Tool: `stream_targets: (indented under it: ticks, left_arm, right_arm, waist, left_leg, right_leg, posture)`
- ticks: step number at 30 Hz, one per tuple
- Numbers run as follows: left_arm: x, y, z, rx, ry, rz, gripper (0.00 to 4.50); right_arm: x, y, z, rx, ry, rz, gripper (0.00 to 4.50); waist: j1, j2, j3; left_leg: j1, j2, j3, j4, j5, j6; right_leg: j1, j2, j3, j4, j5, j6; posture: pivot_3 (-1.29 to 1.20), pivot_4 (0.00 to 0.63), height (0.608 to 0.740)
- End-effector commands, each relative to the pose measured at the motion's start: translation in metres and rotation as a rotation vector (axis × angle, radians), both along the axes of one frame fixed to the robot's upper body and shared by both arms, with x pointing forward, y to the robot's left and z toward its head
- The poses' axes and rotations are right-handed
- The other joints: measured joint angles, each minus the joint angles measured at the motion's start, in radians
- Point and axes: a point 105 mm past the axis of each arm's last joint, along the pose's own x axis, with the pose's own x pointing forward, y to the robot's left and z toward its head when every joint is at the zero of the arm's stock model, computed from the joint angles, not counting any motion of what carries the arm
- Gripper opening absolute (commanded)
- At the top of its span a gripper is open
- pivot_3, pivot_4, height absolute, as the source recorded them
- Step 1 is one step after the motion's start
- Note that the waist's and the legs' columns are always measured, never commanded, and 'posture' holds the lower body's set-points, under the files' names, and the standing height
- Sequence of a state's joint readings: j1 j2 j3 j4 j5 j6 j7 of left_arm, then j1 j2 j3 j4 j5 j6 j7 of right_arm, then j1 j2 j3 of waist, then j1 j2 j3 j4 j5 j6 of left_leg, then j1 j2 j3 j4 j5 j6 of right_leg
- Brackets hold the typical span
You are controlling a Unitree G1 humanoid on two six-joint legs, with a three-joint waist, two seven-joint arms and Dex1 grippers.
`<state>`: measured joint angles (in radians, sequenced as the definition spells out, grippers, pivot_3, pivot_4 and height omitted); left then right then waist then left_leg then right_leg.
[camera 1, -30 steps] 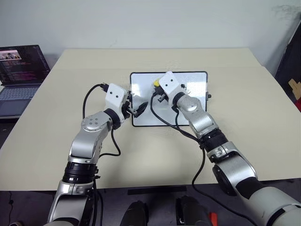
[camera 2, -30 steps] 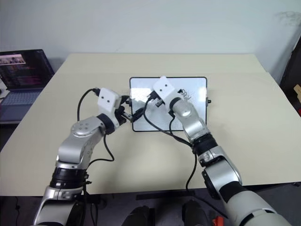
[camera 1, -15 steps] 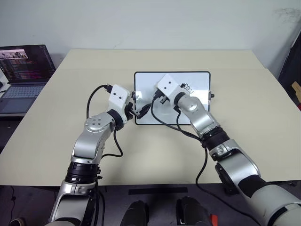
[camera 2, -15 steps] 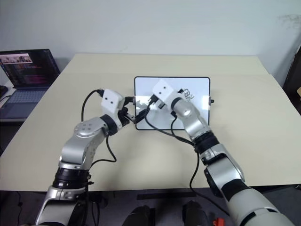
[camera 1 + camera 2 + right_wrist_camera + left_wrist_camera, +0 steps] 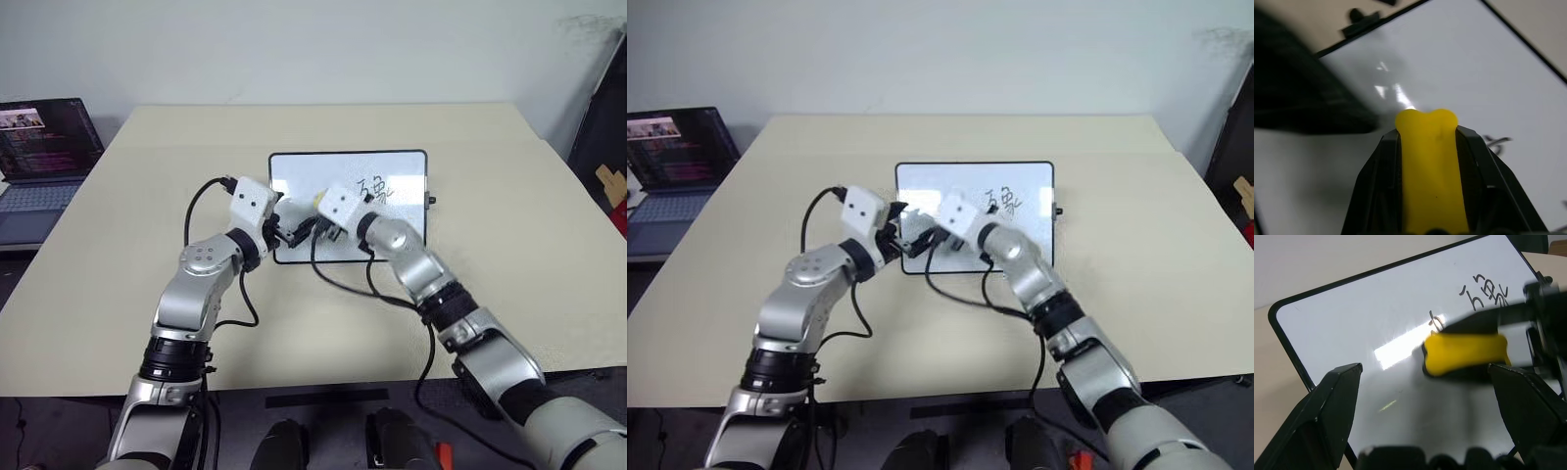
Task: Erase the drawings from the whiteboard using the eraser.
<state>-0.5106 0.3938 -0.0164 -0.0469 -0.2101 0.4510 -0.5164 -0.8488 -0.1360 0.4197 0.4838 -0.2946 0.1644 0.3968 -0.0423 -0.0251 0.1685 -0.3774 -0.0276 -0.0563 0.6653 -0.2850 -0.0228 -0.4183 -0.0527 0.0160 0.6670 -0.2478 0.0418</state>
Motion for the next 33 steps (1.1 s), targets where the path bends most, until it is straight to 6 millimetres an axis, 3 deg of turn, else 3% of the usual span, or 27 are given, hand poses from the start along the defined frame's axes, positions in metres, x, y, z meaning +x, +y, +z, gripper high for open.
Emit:
stream_targets:
  ticks: [1, 4, 7, 10, 16, 21, 25, 29, 33]
  left_arm:
    - [-0.002, -0.002, 0.014, 0.003, -0.057, -0.013, 4.5]
    - [-0.002, -0.003, 0.014, 0.002, -0.056, -0.015, 4.5]
    - [-0.002, -0.004, 0.013, 0.0, -0.054, -0.02, 4.5]
    - [-0.003, -0.004, 0.013, -0.001, -0.053, -0.021, 4.5]
    - [-0.004, -0.006, 0.012, -0.003, -0.05, -0.024, 4.5]
    - [-0.004, -0.005, 0.012, -0.003, -0.05, -0.022, 4.5]
    - [-0.004, -0.005, 0.012, -0.003, -0.05, -0.023, 4.5]
    - [-0.004, -0.005, 0.013, -0.002, -0.05, -0.024, 4.5]
    - [-0.004, -0.006, 0.012, -0.001, -0.05, -0.024, 4.5]
  right_arm:
    - [0.011, -0.03, -0.014, -0.06, 0.049, -0.117, 1.15]
    - [0.021, -0.037, 0.011, -0.01, -0.029, -0.169, 1.15]
    - [0.031, -0.046, 0.038, 0.049, -0.115, -0.229, 1.15]
    - [0.037, -0.052, 0.05, 0.098, -0.148, -0.269, 1.14]
    - [0.036, -0.051, 0.034, 0.057, -0.11, -0.256, 1.14]
    - [0.018, -0.033, 0.006, -0.026, -0.019, -0.128, 1.14]
    - [0.009, -0.023, -0.004, -0.065, 0.011, -0.071, 1.14]
    - [0.014, -0.025, 0.002, -0.058, -0.024, -0.108, 1.14]
    - [0.023, -0.031, 0.023, -0.017, -0.107, -0.164, 1.14]
  waist:
    - [0.004, 0.0, 0.0]
    - [0.01, 0.0, 0.0]
    - [0.013, 0.0, 0.001]
    - [0.013, 0.0, 0.001]
    - [0.009, 0.0, 0.001]
    - [0.007, -0.001, 0.001]
    - [0.001, -0.001, 0.001]
    - [0.001, -0.001, 0.001]
    - [0.001, -0.001, 0.001]
  left_leg:
    - [0.002, 0.0, 0.0, 0.0, 0.0, 0.0]
    - [0.014, 0.0, -0.001, -0.002, 0.0, 0.001]
    - [0.013, -0.001, -0.001, -0.001, 0.001, 0.001]
    - [0.013, -0.001, -0.001, -0.001, 0.001, 0.002]
    - [0.012, 0.001, 0.0, -0.004, 0.001, 0.001]
    - [0.013, 0.001, 0.0, -0.003, 0.0, 0.002]
    - [0.013, 0.001, 0.0, -0.003, 0.0, 0.002]
    - [0.013, 0.001, 0.0, -0.003, 0.0, 0.001]
    - [0.013, 0.001, 0.0, -0.003, 0.0, 0.001]
  right_leg:
    - [0.002, 0.0, 0.0, 0.0, 0.0, 0.0]
    - [0.014, 0.001, -0.001, -0.003, 0.0, 0.0]
    - [0.015, 0.003, -0.001, -0.003, 0.0, 0.0]
    - [0.014, 0.002, -0.001, -0.003, 0.0, 0.0]
    - [0.013, 0.001, 0.0, -0.005, -0.001, 0.0]
    - [0.013, 0.001, 0.0, -0.005, -0.001, 0.0]
    - [0.013, 0.001, 0.0, -0.004, 0.0, 0.0]
    - [0.013, 0.001, 0.0, -0.004, 0.0, 0.0]
    - [0.013, 0.001, 0.0, -0.003, 0.0, 0.0]
  posture:
    - [0.0, 0.15, 0.74]
    - [0.0, 0.15, 0.74]
    - [0.0, 0.15, 0.74]
    - [0.0, 0.15, 0.74]
    - [0.0, 0.15, 0.74]
    - [0.0, 0.15, 0.74]
    - [0.0, 0.15, 0.74]
    - [0.0, 0.15, 0.74]
    - [0.0, 0.15, 0.74]
